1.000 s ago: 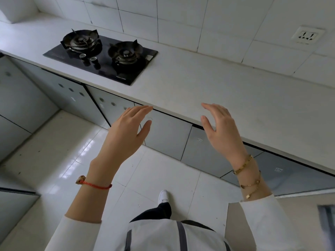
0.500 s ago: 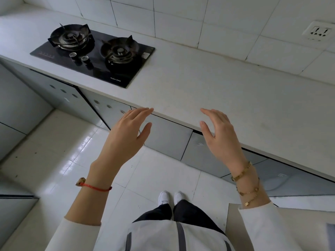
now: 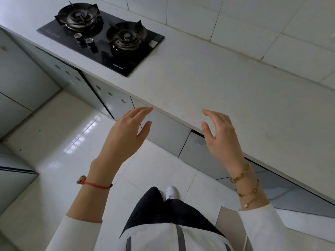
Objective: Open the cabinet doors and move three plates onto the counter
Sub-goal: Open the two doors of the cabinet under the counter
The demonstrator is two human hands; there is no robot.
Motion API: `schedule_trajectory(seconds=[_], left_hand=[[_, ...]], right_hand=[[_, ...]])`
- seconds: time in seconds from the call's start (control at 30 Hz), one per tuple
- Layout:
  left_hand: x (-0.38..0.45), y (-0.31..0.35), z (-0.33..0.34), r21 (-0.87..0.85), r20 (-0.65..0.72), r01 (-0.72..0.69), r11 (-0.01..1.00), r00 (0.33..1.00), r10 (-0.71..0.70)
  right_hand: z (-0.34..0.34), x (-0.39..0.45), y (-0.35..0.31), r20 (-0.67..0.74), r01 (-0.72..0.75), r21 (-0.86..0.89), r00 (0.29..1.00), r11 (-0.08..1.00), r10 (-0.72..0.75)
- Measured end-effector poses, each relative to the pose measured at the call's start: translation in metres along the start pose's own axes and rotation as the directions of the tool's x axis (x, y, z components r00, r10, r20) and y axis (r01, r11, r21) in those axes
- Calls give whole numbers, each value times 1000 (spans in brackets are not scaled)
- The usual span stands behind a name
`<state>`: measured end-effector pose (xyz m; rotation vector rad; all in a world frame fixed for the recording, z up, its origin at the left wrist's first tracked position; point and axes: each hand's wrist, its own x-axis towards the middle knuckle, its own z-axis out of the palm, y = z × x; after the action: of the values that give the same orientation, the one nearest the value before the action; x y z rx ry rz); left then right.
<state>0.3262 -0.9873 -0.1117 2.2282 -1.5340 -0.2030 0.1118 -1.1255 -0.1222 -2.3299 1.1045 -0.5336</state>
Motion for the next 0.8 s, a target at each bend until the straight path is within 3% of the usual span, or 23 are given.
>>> schedule_trajectory(seconds=[0.43, 0.8], left_hand=[[-15, -24, 87, -5, -17, -8, 1000, 1000, 8], [-27, -102, 234, 61, -68, -134, 989, 988, 138]], right_hand=[[69, -22, 68, -2, -22, 0, 1000, 1000, 22], [191, -37, 161, -149, 65, -103, 986, 993, -80]])
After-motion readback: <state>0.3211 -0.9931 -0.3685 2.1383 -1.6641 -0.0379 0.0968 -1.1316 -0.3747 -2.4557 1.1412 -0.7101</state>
